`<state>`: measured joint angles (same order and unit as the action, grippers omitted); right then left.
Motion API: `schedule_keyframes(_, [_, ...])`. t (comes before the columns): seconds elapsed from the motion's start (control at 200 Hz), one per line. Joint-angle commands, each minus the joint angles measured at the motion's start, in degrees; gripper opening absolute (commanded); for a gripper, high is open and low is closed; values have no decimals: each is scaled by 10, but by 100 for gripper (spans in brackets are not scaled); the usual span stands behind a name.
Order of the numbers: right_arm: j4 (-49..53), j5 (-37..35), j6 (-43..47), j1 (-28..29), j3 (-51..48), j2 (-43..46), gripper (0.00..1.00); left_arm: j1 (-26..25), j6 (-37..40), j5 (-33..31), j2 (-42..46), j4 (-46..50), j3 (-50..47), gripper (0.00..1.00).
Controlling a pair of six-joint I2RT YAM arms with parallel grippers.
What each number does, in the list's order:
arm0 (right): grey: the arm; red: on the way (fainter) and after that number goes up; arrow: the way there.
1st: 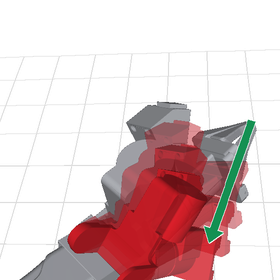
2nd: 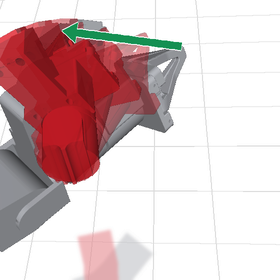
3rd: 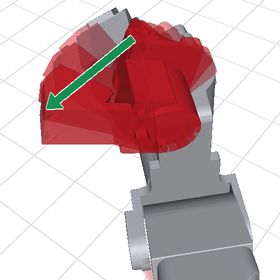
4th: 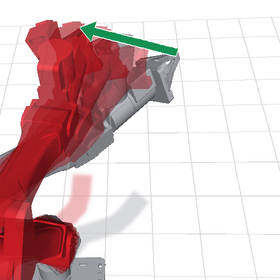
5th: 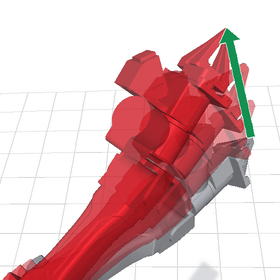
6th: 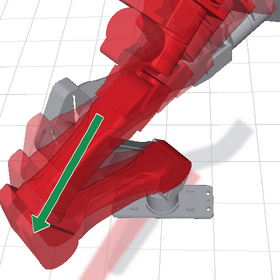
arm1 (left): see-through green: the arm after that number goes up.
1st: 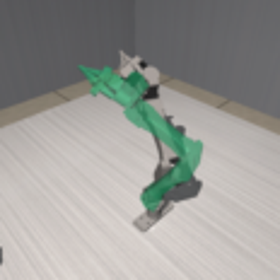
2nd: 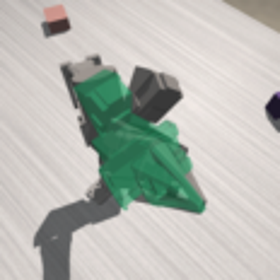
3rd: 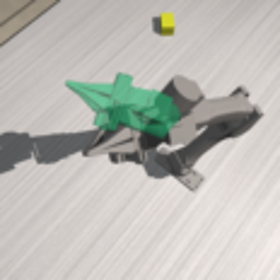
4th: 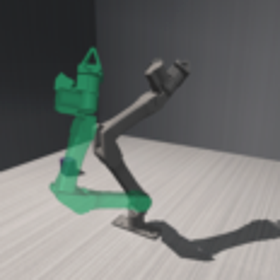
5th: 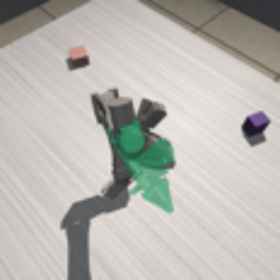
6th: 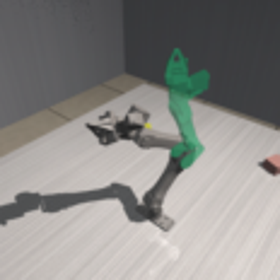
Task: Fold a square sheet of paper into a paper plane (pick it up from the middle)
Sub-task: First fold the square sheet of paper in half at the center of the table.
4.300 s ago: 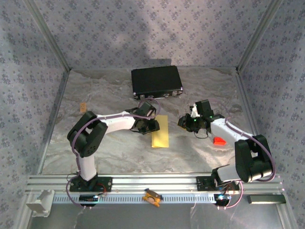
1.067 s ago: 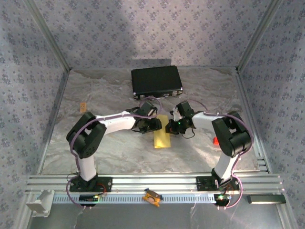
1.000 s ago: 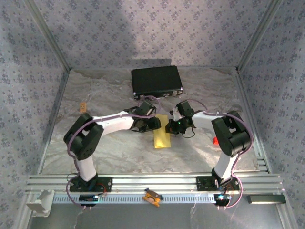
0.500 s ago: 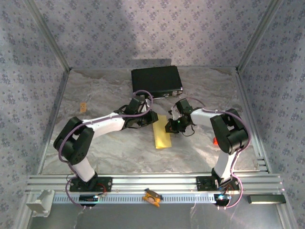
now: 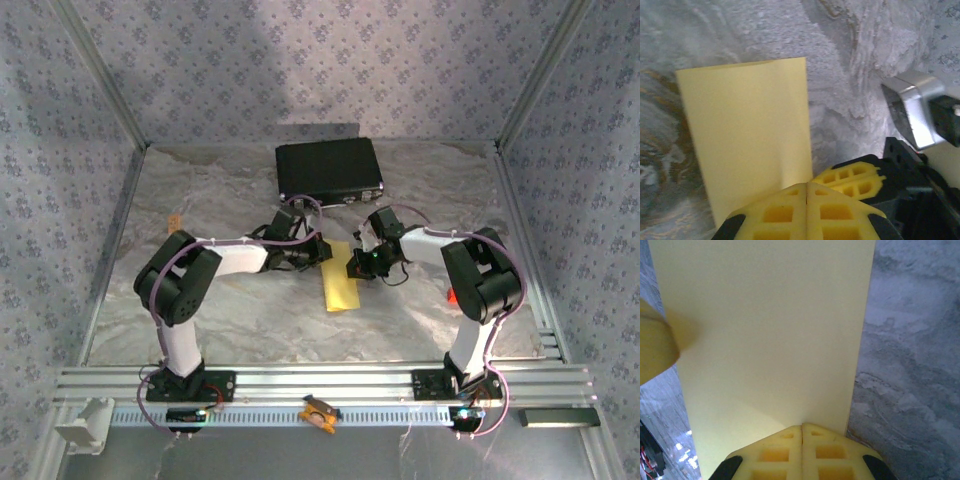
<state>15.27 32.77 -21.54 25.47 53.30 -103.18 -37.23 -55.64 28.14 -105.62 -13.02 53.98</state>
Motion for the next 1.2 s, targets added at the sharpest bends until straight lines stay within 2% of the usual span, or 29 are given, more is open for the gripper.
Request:
schedule_keyframes(0.0, [55, -80, 8, 0, -17, -36, 0, 4, -1, 24, -8, -26, -4, 0])
schedule_keyframes(0.685, [54, -83, 5, 2, -18, -38, 0, 16, 53, 2, -38, 17, -33, 0])
schedule_keyframes(0.969, [55, -84, 5, 3, -19, -36, 0, 27, 56, 19, -14, 36, 16, 2])
schedule_keyframes(1.194, [54, -84, 4, 2, -17, -38, 0, 42, 56, 36, -48, 37, 32, 3])
